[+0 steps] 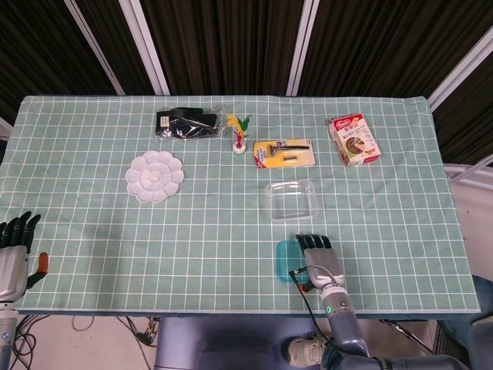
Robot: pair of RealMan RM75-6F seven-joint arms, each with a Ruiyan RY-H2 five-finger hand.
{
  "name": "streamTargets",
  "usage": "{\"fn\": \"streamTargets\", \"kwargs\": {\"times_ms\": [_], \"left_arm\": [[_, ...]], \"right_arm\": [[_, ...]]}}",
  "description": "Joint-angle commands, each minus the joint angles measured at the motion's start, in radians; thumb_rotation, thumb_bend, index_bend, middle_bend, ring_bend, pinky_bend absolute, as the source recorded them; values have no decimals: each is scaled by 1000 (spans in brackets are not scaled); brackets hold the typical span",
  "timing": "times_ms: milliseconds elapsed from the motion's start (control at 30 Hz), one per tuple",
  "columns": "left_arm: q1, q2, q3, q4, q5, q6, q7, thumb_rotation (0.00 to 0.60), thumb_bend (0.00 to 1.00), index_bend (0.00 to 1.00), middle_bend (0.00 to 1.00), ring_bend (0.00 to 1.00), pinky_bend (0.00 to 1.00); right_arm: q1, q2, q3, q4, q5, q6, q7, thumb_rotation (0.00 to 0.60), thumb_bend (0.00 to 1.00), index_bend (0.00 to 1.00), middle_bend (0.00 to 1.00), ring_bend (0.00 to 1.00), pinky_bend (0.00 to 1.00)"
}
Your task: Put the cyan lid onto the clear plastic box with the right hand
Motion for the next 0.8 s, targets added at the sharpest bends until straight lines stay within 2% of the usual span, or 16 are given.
{"fn": "streamTargets", "kwargs": {"times_ms": [33, 400, 800], "left_arm": [[0, 0, -1, 0, 0, 2, -1, 600, 526, 60, 0, 0, 0], [0, -1, 0, 0, -1, 1, 0, 600, 526, 60, 0, 0, 0], [-1, 0, 0, -1, -2, 2, -1, 600, 526, 60, 0, 0, 0]], "right_arm": [[2, 4, -1, -1, 0, -2, 3, 600, 163, 0, 128, 0, 0], [9, 15, -7, -2, 10, -8, 9, 600, 163, 0, 131, 0, 0], [16, 4, -10, 5, 7, -4, 19, 600, 163, 0, 180, 0, 0]]}}
